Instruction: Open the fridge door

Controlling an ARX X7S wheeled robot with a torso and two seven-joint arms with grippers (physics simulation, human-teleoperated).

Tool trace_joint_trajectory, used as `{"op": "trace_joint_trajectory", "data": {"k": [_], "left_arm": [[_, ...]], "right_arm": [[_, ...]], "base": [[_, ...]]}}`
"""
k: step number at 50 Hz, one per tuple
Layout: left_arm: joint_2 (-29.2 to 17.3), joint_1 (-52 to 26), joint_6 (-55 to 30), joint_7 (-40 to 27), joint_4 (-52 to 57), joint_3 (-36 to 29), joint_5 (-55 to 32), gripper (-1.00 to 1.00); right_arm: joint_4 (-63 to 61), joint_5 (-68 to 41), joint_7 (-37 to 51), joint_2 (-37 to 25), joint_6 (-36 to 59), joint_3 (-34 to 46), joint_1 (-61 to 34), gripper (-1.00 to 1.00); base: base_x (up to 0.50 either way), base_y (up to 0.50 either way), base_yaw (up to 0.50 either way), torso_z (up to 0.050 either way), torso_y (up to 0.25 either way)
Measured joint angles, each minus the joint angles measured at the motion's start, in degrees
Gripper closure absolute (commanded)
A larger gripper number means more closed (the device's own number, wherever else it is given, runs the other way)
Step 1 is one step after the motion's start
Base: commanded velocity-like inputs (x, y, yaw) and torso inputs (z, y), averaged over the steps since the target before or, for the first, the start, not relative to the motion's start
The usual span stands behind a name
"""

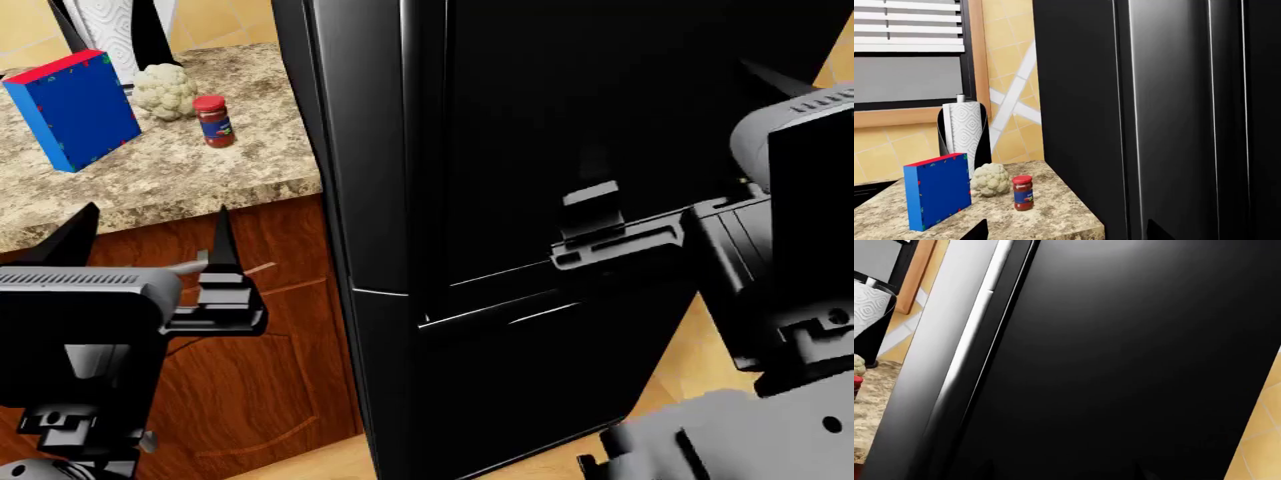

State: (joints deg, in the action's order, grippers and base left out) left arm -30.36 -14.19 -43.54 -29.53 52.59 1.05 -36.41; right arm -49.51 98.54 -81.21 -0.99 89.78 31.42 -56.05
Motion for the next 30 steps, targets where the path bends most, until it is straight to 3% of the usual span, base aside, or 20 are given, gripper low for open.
{"op": "trace_joint_trajectory", "data": {"k": [3,6,14,18,23,30], "left_arm": [[-0.04,0.05,0.07,-0.05,0.02,0.15,-0.21,-1.0],[-0.07,0.1,0.1,-0.11,0.1,0.16,-0.39,-1.0],[-0.17,0.22,0.23,-0.22,0.21,-0.01,-0.66,-1.0],[-0.22,0.27,0.32,-0.26,0.23,-0.15,-0.73,-1.0],[-0.3,0.4,0.49,-0.27,0.22,-0.28,-0.8,-1.0],[-0.45,0.66,0.81,-0.27,0.16,-0.38,-0.87,-1.0]], "right_arm": [[0.48,-14.47,11.58,-0.75,0.14,-3.53,-1.72,-1.0],[3.55,-31.7,26.89,-5.47,-3.64,-5.14,-6.81,-1.0],[9.68,-86.84,78.6,-12.51,-12.3,-6.79,-15.23,-1.0],[12.06,-115.67,98.64,-13.76,-15.44,-6.55,-17.14,-1.0],[15.12,-138.09,112.45,-14.15,-19.22,-5.27,-18.43,-1.0],[18.89,-152.97,121.06,-14.13,-23.99,-3.43,-18.97,-1.0]], "base": [[0.0,0.0,0.0,0.0,0.0],[0.0,0.0,0.0,0.0,0.0],[0.0,0.0,0.0,0.0,0.0],[0.0,0.0,0.0,0.0,0.0],[0.0,0.0,0.0,0.0,0.0],[0.0,0.0,0.0,0.0,0.0]]}}
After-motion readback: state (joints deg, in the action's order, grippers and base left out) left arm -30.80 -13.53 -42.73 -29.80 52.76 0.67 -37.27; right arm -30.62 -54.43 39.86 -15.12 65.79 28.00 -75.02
